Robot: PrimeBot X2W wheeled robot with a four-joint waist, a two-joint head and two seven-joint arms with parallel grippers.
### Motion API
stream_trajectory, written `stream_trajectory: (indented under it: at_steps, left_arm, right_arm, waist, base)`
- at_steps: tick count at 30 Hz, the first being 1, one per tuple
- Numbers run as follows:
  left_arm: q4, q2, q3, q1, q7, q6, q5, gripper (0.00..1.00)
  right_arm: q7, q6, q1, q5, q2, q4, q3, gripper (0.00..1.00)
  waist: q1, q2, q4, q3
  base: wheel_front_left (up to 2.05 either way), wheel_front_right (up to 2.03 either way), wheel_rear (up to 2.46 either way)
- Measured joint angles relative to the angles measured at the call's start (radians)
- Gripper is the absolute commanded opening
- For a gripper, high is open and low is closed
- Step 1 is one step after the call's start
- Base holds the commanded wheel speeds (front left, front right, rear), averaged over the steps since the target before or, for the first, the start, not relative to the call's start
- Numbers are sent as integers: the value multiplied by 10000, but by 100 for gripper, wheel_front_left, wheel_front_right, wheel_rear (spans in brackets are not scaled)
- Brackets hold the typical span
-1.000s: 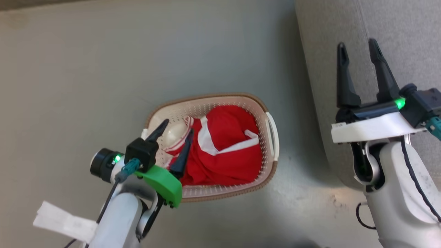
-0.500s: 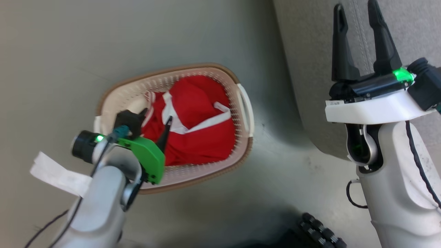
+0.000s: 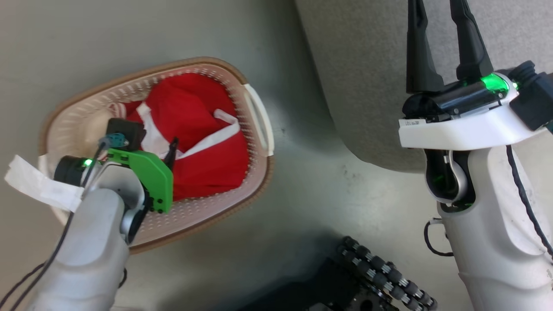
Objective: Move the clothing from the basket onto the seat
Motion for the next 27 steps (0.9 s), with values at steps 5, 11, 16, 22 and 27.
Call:
stream_trajectory:
  at_steps: [5,11,16,22,27]
  left_arm:
    - [508,140,29,-310,159,-2,-29,100]
    - [1085,318,173,-855,343,2,-23,100]
    - [1758,479,397,-1126,556,295,29,100]
    - [2399,393,341,-1349,945,357,35,59]
    - [2621,330,205,-1581,949,359,54,0]
  right_arm:
    - [0,-107,-85,399,19,-121,224,100]
    - [-2,-293,-87,418,25,-234,247,100]
    - [0,-364,-100,500,36,-242,336,100]
    - [-2,-370,-236,504,40,-307,426,100]
    - [-2,-382,-247,502,40,-330,441,100]
  waist:
    - [0,0,-418,334]
    - [0,0,-714,662]
    - [-1,0,-795,807]
    - [0,0,-805,875]
    - [-1,0,-778,899]
  base:
    - [0,0,0]
    - [0,0,0]
    - [0,0,0]
    - [0,0,0]
    - [0,0,0]
